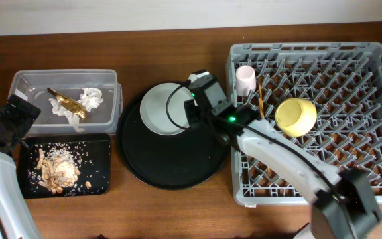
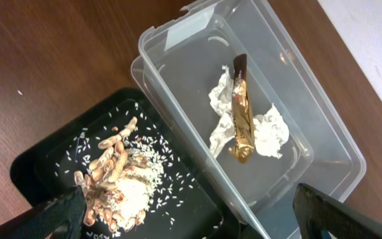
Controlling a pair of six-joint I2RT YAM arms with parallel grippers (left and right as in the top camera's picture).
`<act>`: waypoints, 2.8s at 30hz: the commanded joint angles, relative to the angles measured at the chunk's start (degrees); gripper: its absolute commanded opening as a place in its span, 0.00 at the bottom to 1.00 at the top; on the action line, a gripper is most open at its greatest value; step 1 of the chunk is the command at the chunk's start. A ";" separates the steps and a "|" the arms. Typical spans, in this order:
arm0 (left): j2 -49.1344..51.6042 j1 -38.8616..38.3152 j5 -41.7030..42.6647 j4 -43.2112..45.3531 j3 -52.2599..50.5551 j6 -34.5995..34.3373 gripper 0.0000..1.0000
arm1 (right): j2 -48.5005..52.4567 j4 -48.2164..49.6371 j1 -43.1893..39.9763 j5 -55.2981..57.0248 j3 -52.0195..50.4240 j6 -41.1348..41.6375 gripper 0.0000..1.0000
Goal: Sort waste into correct bins and load items into the dishwasher rack
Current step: 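Move right gripper to the white plate on the tray and grasp its rim, then lift white plate with right gripper and stand it upright in the rack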
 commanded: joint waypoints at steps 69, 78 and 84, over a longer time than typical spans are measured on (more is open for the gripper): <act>-0.13 0.20 -0.20 -0.07 0.76 0.11 0.99 | 1.90 13.51 -23.17 50.73 0.96 -48.11 0.04; -0.13 0.20 -0.20 -0.07 0.76 0.11 0.99 | 1.90 19.39 -21.29 50.36 0.98 -48.11 0.20; -0.13 0.20 -0.20 -0.07 0.76 0.11 0.99 | 1.90 19.93 -19.74 48.81 0.98 -47.98 0.44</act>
